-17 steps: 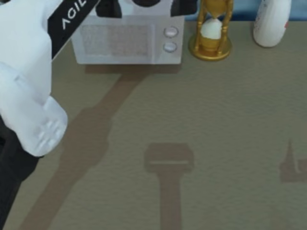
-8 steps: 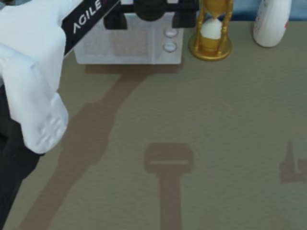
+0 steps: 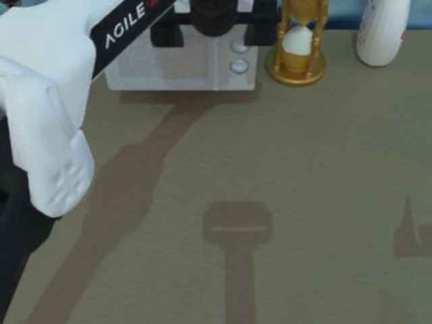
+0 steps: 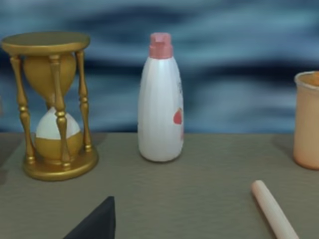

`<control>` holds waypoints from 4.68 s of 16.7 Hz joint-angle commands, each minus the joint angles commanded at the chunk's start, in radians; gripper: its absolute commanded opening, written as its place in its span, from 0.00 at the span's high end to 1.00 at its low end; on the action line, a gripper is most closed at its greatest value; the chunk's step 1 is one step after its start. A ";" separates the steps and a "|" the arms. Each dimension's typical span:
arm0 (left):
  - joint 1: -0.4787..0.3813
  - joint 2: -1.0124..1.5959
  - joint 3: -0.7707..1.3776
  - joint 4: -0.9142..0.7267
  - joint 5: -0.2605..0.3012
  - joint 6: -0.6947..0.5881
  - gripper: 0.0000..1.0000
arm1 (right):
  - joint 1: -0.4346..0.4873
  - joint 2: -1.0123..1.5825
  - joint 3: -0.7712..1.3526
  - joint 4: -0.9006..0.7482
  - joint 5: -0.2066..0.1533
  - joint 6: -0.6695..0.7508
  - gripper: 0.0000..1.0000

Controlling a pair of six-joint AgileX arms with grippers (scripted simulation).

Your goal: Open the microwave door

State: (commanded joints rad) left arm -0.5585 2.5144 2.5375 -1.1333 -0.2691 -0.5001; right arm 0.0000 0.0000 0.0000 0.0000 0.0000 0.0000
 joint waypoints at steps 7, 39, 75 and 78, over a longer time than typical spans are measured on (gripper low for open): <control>0.000 0.000 0.000 0.000 0.000 0.000 0.68 | 0.000 0.000 0.000 0.000 0.000 0.000 0.00; -0.028 -0.172 -0.309 0.130 -0.015 -0.027 1.00 | 0.000 0.000 0.000 0.000 0.000 0.000 0.00; -0.022 -0.282 -0.498 0.232 0.026 0.061 1.00 | 0.000 0.000 0.000 0.000 0.000 0.000 0.00; -0.022 -0.282 -0.498 0.232 0.026 0.061 1.00 | 0.000 0.000 0.000 0.000 0.000 0.000 0.00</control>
State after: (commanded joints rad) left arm -0.5802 2.2320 2.0392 -0.9016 -0.2427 -0.4387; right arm 0.0000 0.0000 0.0000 0.0000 0.0000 0.0000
